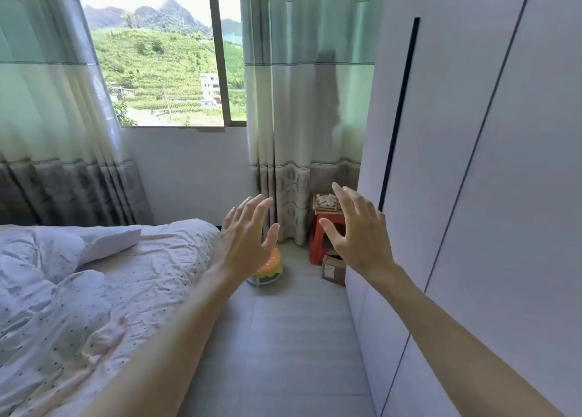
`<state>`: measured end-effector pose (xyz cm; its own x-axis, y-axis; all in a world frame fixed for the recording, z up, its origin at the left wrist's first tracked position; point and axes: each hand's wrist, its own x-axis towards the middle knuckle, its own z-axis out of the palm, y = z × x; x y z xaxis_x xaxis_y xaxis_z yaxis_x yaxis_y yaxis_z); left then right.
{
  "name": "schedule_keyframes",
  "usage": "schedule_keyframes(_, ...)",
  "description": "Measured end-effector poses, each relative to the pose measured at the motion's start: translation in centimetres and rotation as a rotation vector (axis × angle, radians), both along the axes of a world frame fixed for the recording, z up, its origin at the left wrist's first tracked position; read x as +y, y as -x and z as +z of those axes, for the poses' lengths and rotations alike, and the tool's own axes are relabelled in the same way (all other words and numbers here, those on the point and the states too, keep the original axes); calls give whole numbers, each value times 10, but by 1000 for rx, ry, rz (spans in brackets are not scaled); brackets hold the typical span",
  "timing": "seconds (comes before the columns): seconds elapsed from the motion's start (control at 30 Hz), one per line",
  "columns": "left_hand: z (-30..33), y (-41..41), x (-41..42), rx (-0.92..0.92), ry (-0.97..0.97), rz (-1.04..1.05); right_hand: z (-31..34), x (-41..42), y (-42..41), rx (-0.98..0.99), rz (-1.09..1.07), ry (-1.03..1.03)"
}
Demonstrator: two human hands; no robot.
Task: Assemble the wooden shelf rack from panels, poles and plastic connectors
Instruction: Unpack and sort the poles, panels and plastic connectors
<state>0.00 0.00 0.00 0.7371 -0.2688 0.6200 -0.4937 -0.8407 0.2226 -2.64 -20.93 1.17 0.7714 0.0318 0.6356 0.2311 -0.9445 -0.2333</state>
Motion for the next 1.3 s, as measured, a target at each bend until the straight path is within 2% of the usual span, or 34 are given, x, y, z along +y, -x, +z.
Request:
schedule_keyframes(0.4, -52, -311, -19, 148, 160, -1, -61, -40, -294, 143, -56, -50)
schedule_keyframes(0.63, -87, -472, -51, 268, 135, -58, -94, -74, -445, 212, -102, -92)
schedule_keyframes(0.77, -110, -565, -79, 333, 185, -89, -119, -102, -539, 247, -93, -145)
schedule_keyframes(1.0, -153, -714, -136, 545, 384, -78, -155, -162, -702, 291, -89, -261)
schedule_keyframes(1.3, -177, -899, -177, 729, 412, -60, -179, -205, -877, 369, -114, -305)
